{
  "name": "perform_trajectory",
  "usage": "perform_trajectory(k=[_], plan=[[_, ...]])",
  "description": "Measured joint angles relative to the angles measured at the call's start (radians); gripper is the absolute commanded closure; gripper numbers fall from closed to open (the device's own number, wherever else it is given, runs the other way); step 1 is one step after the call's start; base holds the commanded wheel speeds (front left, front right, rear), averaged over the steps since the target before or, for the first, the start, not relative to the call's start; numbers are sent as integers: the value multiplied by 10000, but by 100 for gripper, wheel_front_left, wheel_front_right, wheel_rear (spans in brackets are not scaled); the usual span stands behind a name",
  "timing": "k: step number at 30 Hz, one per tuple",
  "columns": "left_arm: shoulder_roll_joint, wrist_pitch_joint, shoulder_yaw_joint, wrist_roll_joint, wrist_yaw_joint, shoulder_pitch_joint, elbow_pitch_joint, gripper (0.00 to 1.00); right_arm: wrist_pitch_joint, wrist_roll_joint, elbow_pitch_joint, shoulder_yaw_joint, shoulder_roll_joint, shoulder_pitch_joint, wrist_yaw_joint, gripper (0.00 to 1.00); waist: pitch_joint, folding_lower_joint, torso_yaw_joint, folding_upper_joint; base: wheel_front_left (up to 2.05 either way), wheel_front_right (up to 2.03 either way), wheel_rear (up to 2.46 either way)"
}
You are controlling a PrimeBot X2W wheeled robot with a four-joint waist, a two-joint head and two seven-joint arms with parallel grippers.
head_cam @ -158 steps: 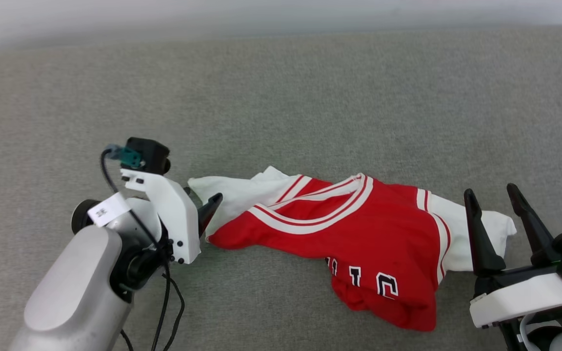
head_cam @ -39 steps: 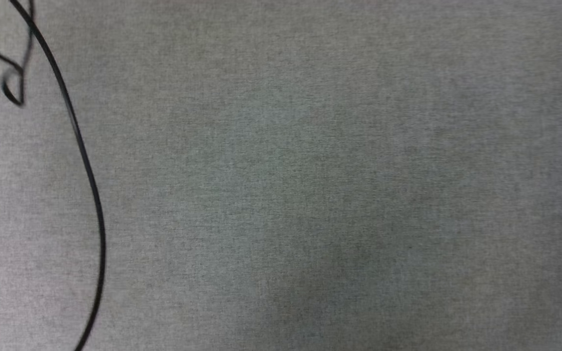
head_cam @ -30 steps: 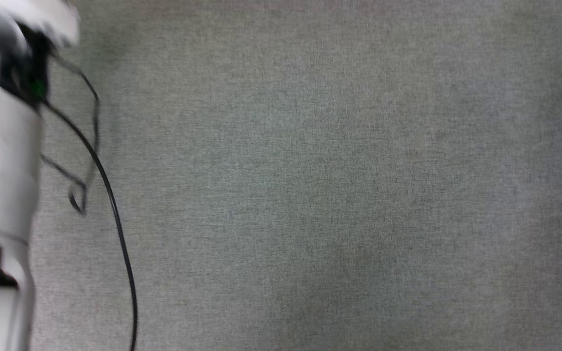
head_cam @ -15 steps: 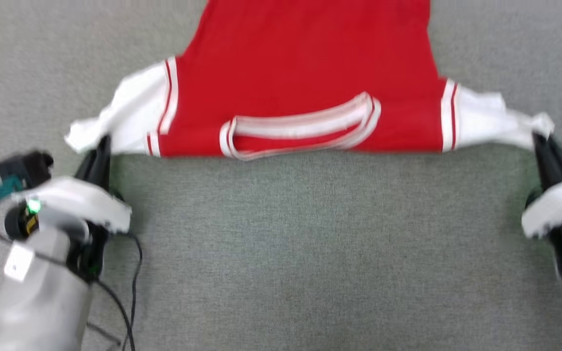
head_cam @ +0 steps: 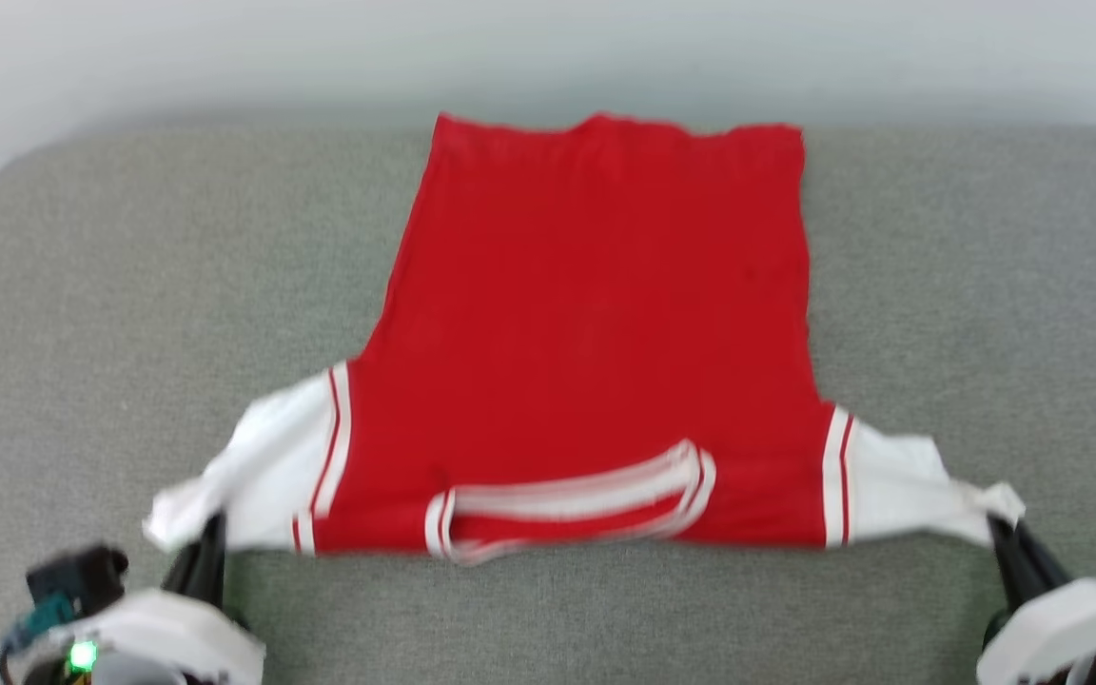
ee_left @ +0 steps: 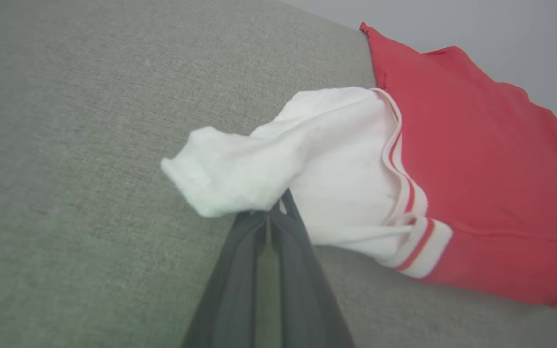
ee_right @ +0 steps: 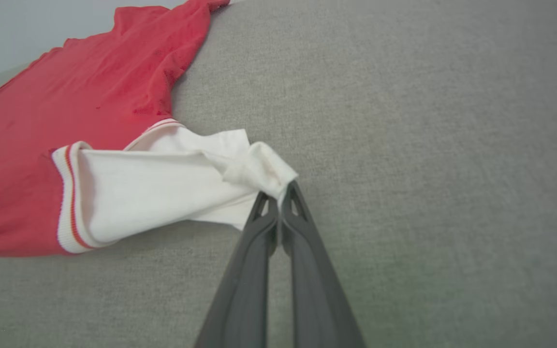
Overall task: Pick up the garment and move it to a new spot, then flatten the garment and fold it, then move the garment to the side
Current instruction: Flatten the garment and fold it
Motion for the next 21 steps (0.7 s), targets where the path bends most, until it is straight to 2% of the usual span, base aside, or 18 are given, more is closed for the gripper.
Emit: perform_trajectory(k=[7, 13, 14, 15, 17, 18, 19, 20, 21], plan=[[-35, 207, -61, -111, 642, 1958, -991, 100, 176, 105, -186, -324, 445, 1470, 0, 100, -814, 0, -57, 1, 0, 0, 0], [98, 408, -403, 50, 769, 2996, -1540, 100, 65, 311, -4, -468, 545, 2256, -2, 100, -1293, 0, 51, 0, 0, 0, 0], [151, 414, -458, 121, 761, 3082, -1572, 100, 61, 311, 86, -470, 554, 2296, -2, 91, -1337, 1, 82, 0, 0, 0, 0], [221, 418, -531, 232, 759, 3113, -1578, 100, 40, 309, 176, -472, 560, 2300, -2, 73, -1380, 1, 113, 0, 0, 0, 0], [219, 420, -579, 213, 679, 3108, -1605, 100, 31, 316, 293, -441, 562, 2288, -6, 53, -1442, 2, 187, 0, 0, 0, 0], [199, 412, -627, 219, 644, 3103, -1609, 100, 8, 305, 326, -407, 564, 2271, -13, 34, -1468, 1, 231, 0, 0, 0, 0], [188, 412, -673, 236, 642, 3100, -1601, 100, -19, 299, 339, -372, 564, 2245, -13, 8, -1490, 2, 273, 0, 0, 0, 0], [163, 401, -688, 238, 623, 3090, -1601, 100, -13, 316, 359, -336, 562, 2206, -15, 0, -1505, 2, 312, 0, 0, 0, 0], [128, 368, -698, 238, 589, 3057, -1607, 100, -19, 314, 339, -274, 546, 2162, -15, 0, -1511, 2, 351, 0, 0, 0, 0]])
